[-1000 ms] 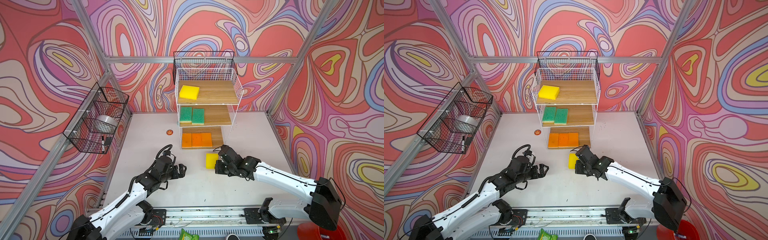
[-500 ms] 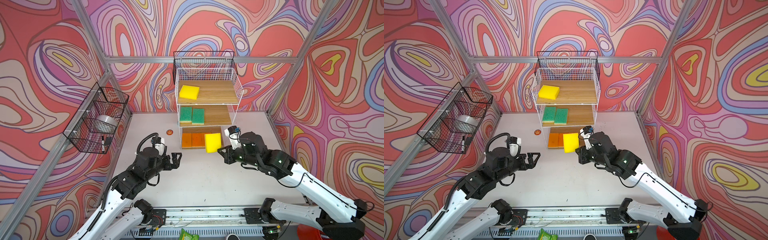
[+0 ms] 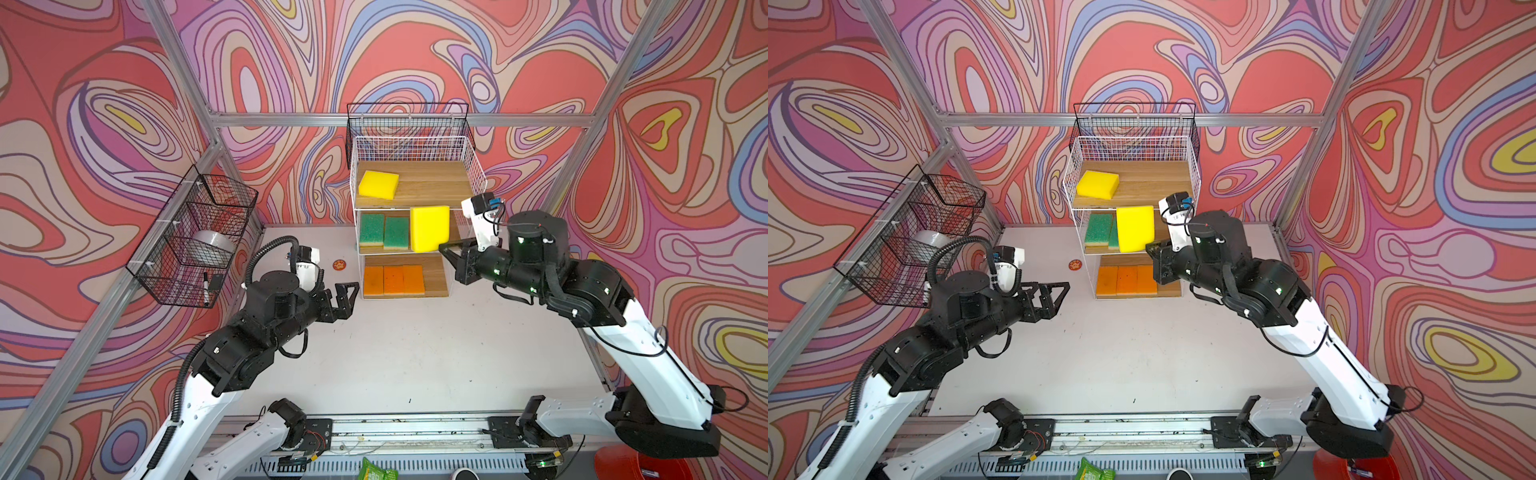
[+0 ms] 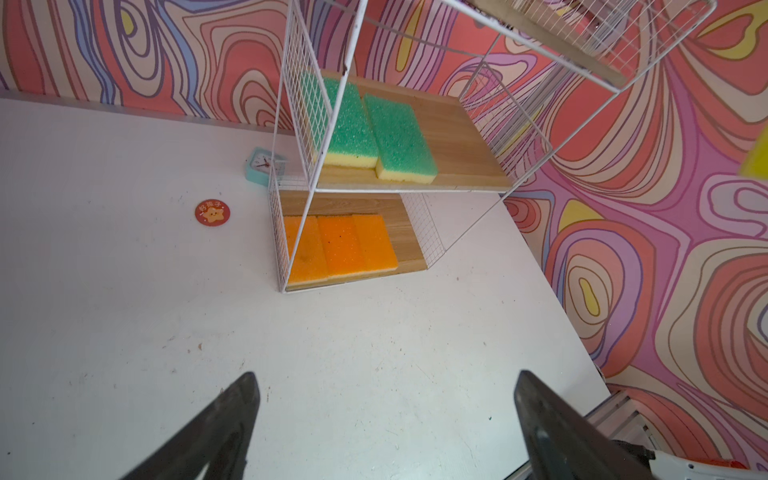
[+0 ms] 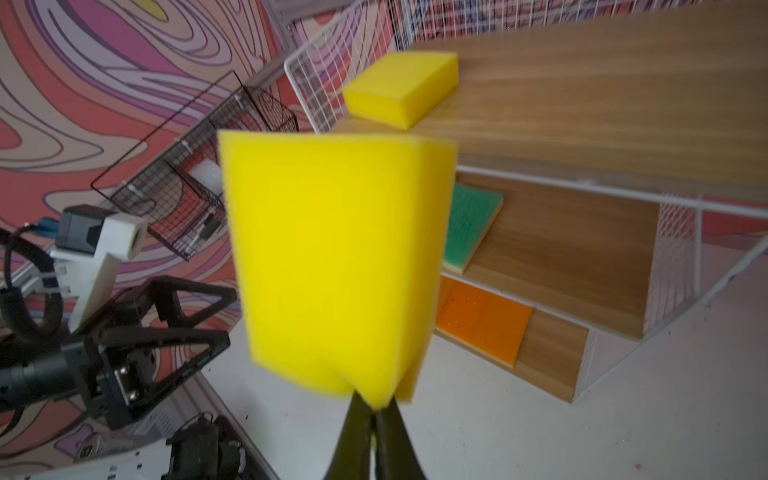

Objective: Place and organize the cleaning sponges onto the shelf
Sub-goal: 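Lift the yellow sponge with right gripper up to the top tier, then lower the yellow sponge beside the other yellow sponge and release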

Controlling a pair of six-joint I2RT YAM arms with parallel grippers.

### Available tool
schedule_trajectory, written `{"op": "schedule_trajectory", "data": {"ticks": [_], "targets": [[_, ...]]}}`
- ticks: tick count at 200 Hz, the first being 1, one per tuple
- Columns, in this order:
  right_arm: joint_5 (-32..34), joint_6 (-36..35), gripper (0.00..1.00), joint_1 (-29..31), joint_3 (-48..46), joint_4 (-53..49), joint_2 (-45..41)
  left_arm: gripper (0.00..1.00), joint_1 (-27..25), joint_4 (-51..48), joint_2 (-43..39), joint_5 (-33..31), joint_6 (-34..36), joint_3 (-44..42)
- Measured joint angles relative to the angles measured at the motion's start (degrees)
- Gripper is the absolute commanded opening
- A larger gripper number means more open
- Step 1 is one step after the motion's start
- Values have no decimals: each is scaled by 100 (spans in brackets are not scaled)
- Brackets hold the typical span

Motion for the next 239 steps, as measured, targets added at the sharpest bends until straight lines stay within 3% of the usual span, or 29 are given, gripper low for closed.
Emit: {"op": "schedule_trajectory", "data": {"ticks": [41, 63, 106, 139, 210, 239], "targets": [[553, -129, 0, -26, 2909, -1187, 1759, 97, 17, 22, 334, 0, 188, 319], [435, -122, 0, -326, 3832, -1578, 2345, 97, 26, 31, 393, 0, 236, 319], [-348, 109, 0, -1567, 3497, -1515, 2417, 97, 28, 168, 435, -4, 323, 190], [-870, 186, 0, -1593, 3556, -1353, 2723, 97, 42, 269, 409, -2, 339, -94], [-1303, 258, 0, -1779, 3705, -1143, 3287, 97, 101, 498, 109, 4, 293, -828], [-1443, 337, 33, -1805, 3735, -1023, 3335, 97, 101, 522, -24, 4, 273, -1021]]}}
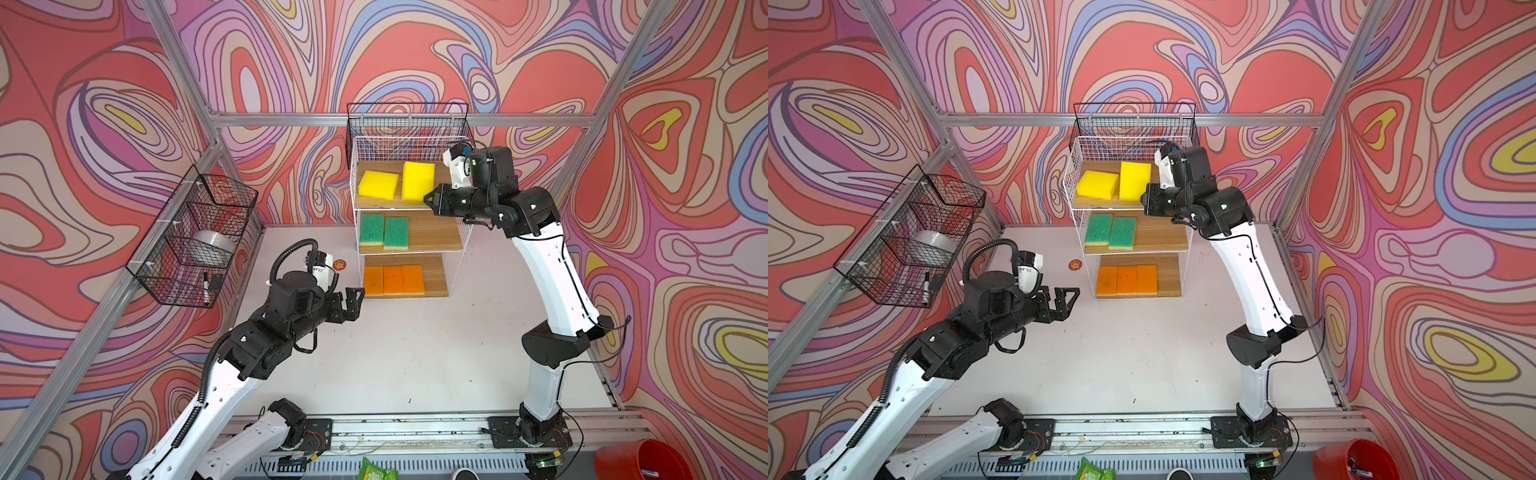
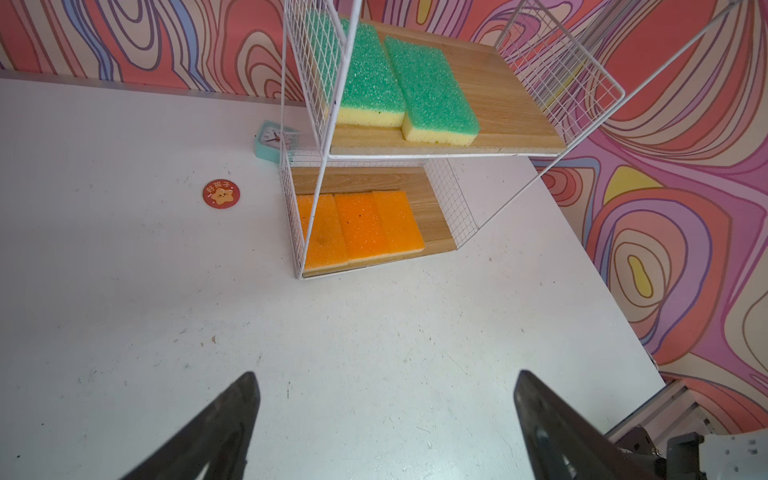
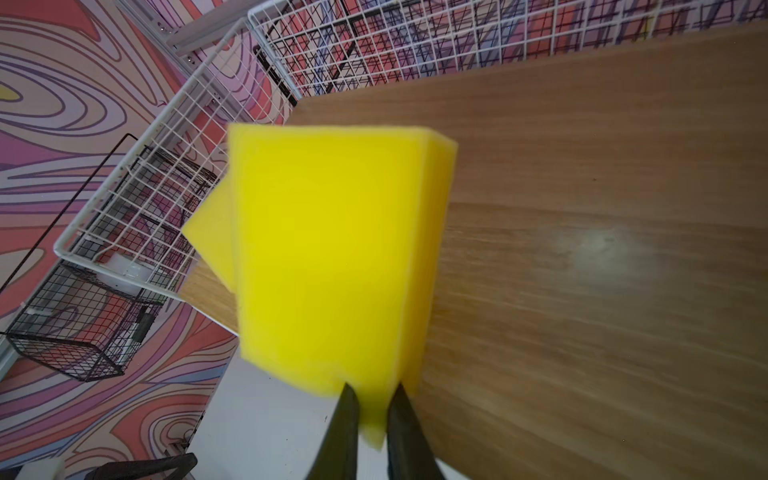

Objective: Place and organize the cleaning sponges onto the shelf
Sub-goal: 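Lower the yellow sponge beside the other yellow sponge and release, then push the yellow sponges with right gripper to align them side by side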

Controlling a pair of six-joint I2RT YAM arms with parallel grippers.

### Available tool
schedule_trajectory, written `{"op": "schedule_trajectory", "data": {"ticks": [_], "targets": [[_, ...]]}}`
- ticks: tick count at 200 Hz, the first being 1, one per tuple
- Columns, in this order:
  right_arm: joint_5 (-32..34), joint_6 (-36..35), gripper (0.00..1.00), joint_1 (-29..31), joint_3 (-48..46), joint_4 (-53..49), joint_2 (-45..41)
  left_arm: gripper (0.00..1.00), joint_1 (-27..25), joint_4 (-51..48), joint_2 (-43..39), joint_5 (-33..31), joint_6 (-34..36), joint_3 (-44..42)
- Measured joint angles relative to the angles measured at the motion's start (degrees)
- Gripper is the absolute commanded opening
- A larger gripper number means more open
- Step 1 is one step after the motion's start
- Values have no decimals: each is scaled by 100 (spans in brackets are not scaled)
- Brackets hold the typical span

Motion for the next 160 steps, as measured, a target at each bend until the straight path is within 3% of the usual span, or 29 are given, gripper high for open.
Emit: {"op": "schedule_trajectory", "data": {"ticks": [73, 116, 160], "targets": [[-46, -2, 56, 0, -98, 326, -9, 97, 0, 20, -79, 0, 0, -146], [76, -11, 71, 0, -999, 807, -527, 97, 0, 87, -70, 28, -4, -256], [221, 24, 76, 0, -1565, 1414, -984, 97, 0, 155, -74, 83, -48, -409]]}}
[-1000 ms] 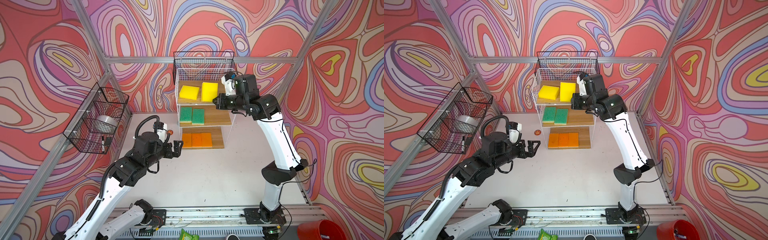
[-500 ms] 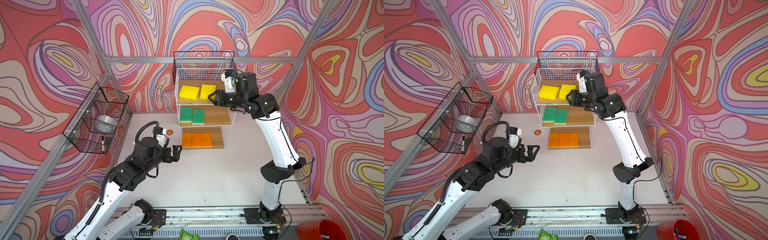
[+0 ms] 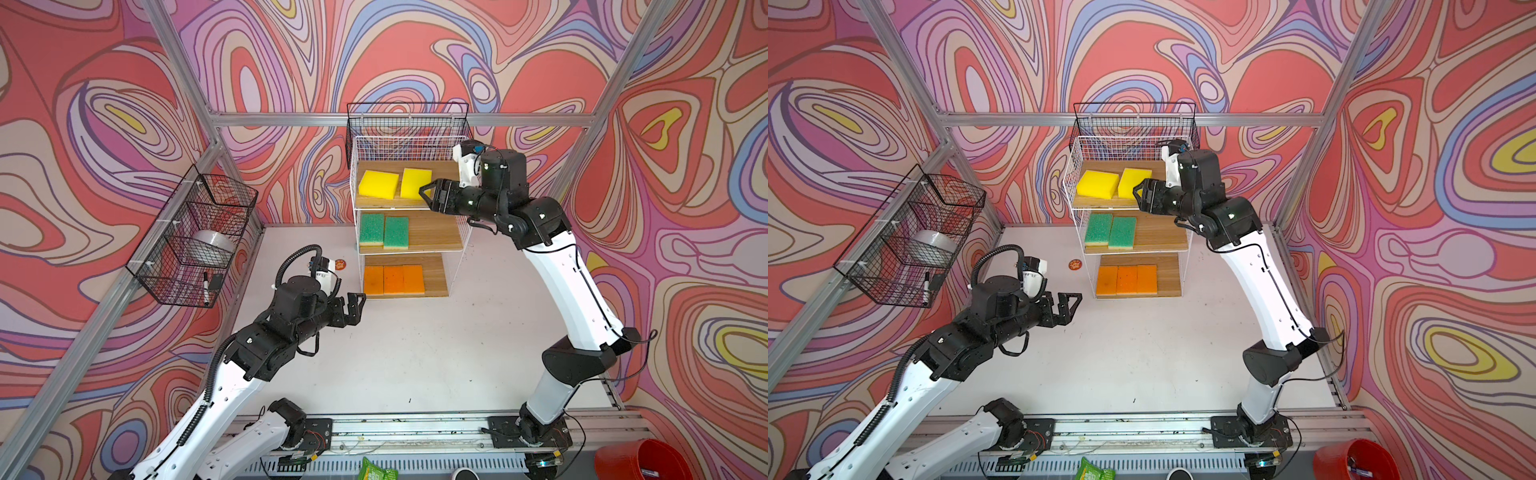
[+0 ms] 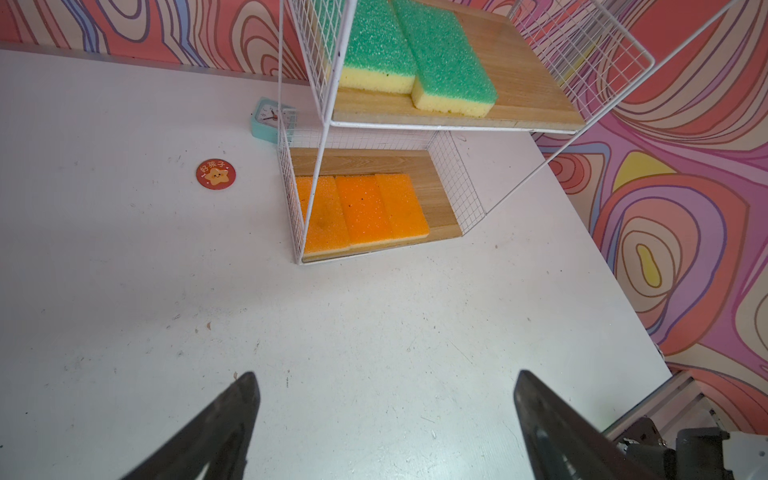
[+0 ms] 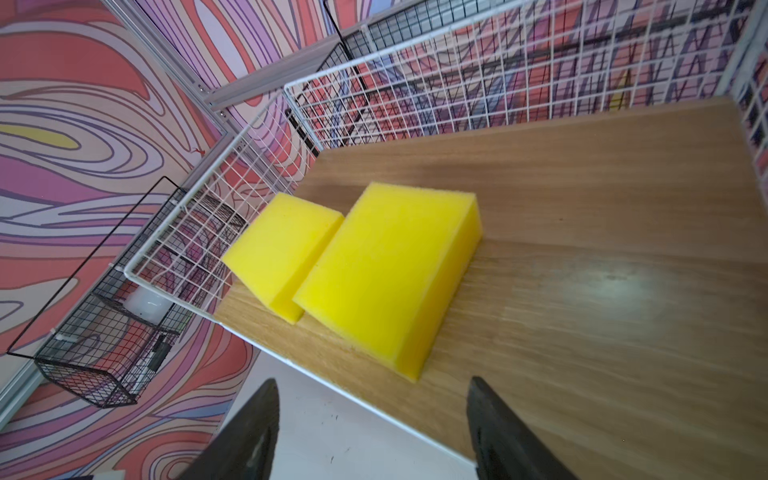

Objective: Place and organize the cleaning sponges onto the shelf
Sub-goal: 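Push the yellow sponges with right gripper to align them side by side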

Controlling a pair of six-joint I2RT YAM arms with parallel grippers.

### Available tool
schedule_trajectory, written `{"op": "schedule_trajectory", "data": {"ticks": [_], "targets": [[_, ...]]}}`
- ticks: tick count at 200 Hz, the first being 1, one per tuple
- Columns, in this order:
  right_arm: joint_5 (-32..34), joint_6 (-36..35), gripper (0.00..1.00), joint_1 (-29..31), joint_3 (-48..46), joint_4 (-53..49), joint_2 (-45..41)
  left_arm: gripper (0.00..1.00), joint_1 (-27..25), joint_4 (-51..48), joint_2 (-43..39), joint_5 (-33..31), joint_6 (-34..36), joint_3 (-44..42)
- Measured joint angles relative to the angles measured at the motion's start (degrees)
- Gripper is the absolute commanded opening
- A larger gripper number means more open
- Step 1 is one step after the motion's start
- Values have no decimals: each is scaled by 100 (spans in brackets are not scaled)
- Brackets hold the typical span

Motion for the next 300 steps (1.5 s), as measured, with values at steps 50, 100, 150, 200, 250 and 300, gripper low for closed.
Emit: {"op": "schedule_trajectory", "data": {"ticks": [50, 100, 150, 200, 250, 300], "targets": [[107, 164, 80, 0, 72, 400, 79, 97, 0, 39, -52, 39, -48, -125], [363, 332, 80, 0, 719, 426, 767, 97, 0, 55, -136, 68, -87, -205], [490, 457, 80, 0, 822, 527, 1040, 97, 0, 70, -260, 74, -105, -308], [254, 511, 79, 0, 857, 798, 1165, 97, 0, 70, -308, 81, -103, -376], [-149, 632, 77, 0, 857, 1130, 1281, 97, 0, 68, -376, 63, -101, -378], [-479, 780, 77, -2, 855, 1392, 1366, 97, 0, 52, -470, 55, -101, -378]]}}
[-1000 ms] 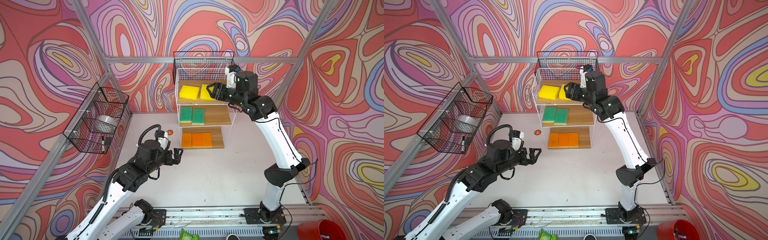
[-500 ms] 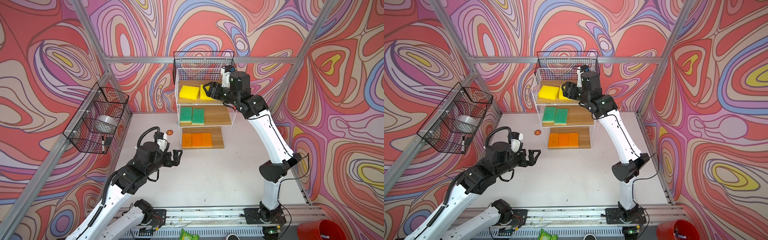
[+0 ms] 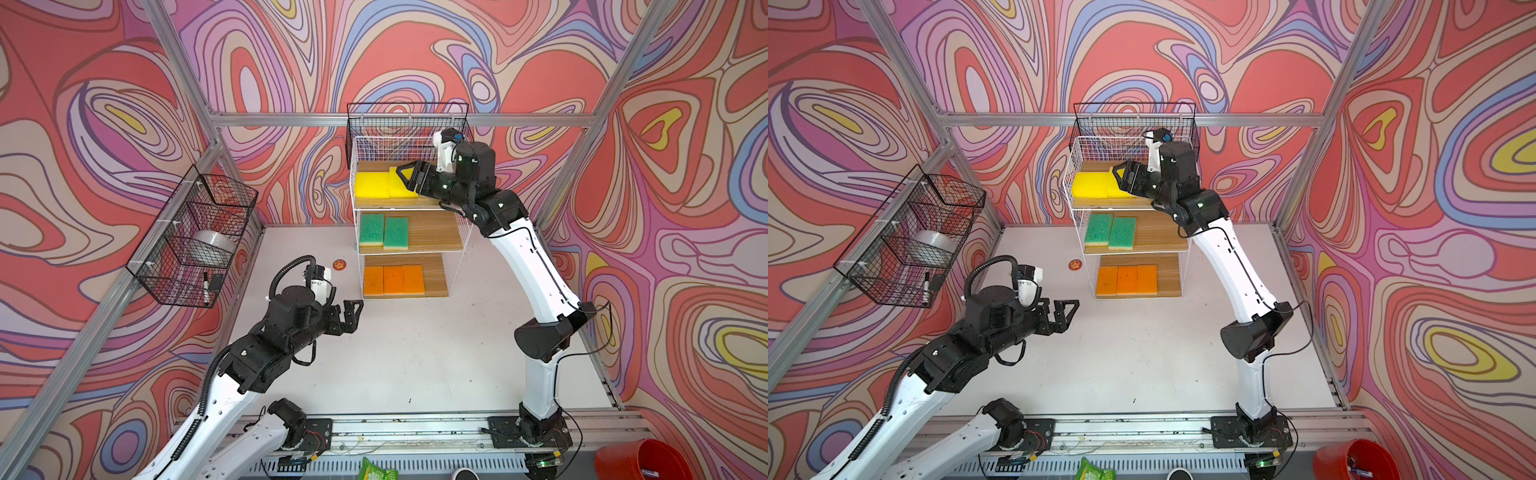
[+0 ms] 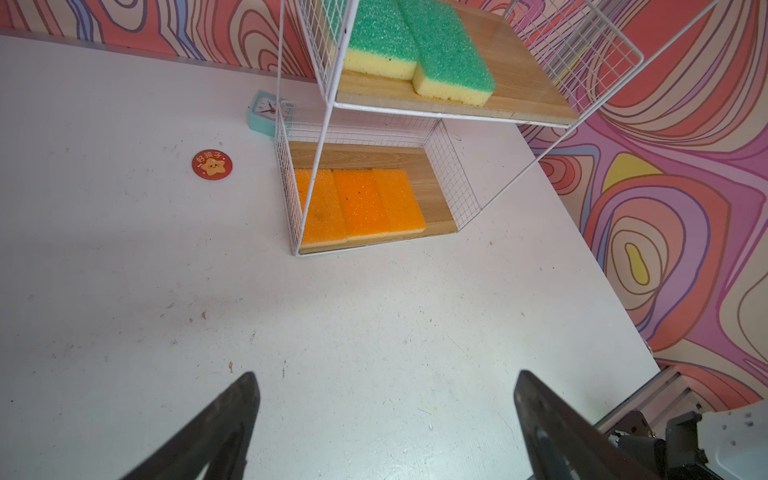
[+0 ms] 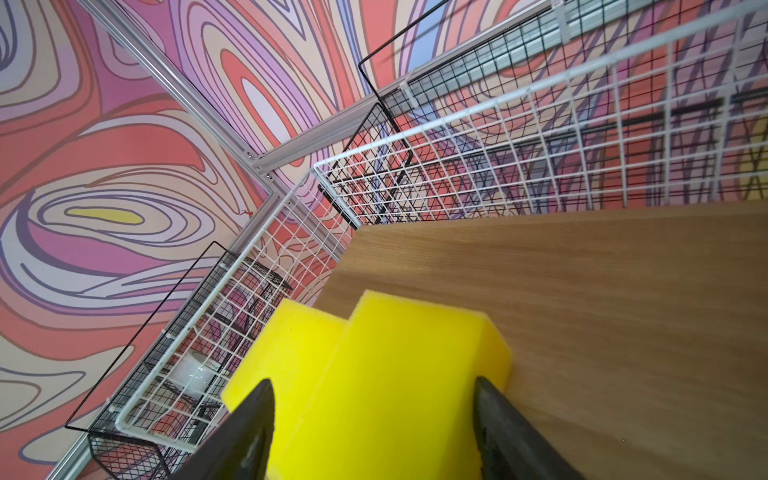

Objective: Place and organize the cleaning sponges onto the shelf
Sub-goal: 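Push the yellow sponges with right gripper to align them side by side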

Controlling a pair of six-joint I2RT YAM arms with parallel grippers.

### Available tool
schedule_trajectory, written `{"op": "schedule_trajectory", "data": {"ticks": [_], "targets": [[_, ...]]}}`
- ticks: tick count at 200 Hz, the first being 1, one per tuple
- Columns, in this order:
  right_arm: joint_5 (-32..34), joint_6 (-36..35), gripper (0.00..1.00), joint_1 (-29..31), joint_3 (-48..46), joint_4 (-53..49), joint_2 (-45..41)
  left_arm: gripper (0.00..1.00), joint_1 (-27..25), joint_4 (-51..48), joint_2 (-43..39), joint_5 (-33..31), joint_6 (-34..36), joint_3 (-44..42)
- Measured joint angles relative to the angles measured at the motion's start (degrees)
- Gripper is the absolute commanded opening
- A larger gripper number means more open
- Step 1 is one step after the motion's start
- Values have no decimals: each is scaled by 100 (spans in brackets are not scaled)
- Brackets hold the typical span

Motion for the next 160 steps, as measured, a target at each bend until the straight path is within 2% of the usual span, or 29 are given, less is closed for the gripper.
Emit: {"op": "schedule_trajectory", "data": {"ticks": [61, 80, 119, 131, 160], "targets": [[7, -24, 81, -9, 0, 114, 44, 97, 0, -22, -7, -39, 2, -2], [39, -72, 87, -11, -13, 131, 37, 97, 0, -28, -7, -50, 7, -2], [72, -188, 92, -35, -313, 249, -170, 100, 0, -72, -4, -149, 22, -2], [98, -229, 97, -44, -391, 254, -232, 100, 0, -76, -4, -195, 24, 0], [170, -332, 98, -44, -715, 334, -470, 100, 2, -179, -4, -387, 48, 50]]}}
